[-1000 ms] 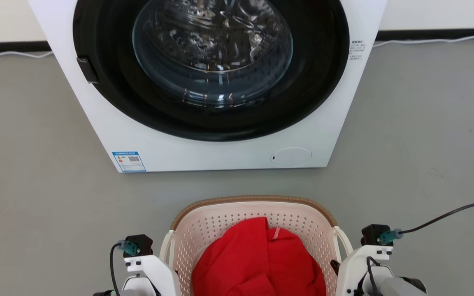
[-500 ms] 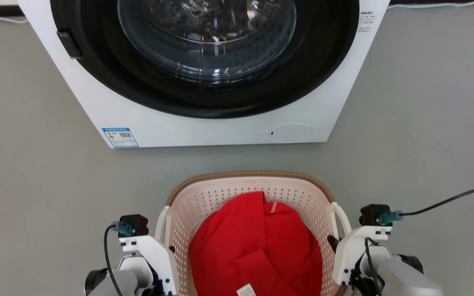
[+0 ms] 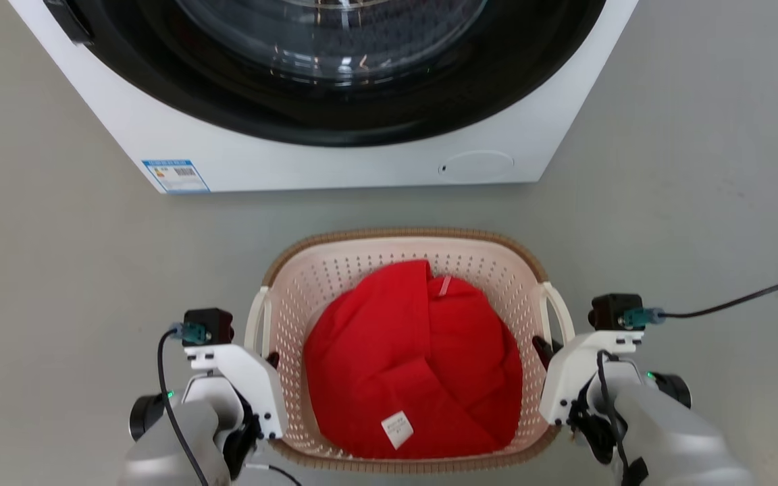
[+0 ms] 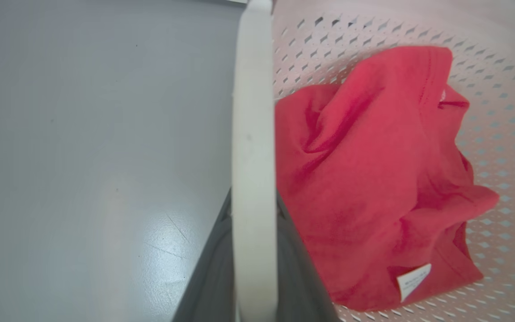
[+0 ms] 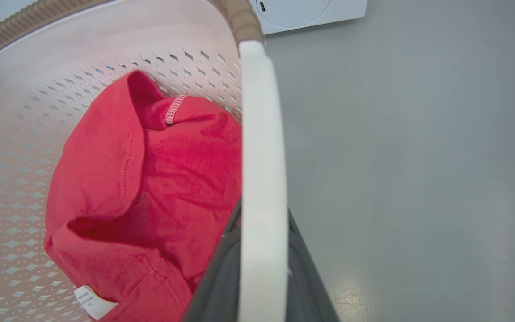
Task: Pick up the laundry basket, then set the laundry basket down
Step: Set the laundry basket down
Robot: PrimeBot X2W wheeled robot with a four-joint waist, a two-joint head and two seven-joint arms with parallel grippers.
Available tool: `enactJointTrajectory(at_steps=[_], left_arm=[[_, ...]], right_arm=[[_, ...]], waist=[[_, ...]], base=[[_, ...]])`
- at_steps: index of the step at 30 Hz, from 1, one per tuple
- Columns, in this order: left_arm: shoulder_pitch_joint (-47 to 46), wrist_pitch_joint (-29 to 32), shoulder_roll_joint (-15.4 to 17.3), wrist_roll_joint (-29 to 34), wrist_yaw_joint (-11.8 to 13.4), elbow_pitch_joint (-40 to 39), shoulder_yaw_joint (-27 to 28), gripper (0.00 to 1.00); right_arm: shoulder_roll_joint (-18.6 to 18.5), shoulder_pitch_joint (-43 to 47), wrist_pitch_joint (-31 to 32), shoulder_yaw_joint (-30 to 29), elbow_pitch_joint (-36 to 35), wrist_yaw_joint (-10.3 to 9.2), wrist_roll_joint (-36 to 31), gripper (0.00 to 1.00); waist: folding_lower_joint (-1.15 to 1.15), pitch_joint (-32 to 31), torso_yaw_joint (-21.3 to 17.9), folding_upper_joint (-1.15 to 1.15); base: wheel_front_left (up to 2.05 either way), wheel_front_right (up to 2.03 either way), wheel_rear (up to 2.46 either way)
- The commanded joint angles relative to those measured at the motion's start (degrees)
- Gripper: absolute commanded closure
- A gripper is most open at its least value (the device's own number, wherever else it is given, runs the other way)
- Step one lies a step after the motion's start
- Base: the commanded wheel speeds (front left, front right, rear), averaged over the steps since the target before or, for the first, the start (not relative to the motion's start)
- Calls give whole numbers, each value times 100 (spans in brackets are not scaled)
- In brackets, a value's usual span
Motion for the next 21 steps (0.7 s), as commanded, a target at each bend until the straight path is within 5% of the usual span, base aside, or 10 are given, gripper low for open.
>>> enactJointTrajectory(at_steps=[1,21], left_arm=[[-286,-104,274,31,-35,-31,98,100],[-1174,-546,451,149,-11,-32,20,100]], right_arm=[[-66,-117,-146,96,-99,44,36,100],[-94,-954,-794,347,-349,44,195,100]], waist=[[0,186,-9,0],[0,1485,-30,0]], base=[[0,0,0],[0,0,0]])
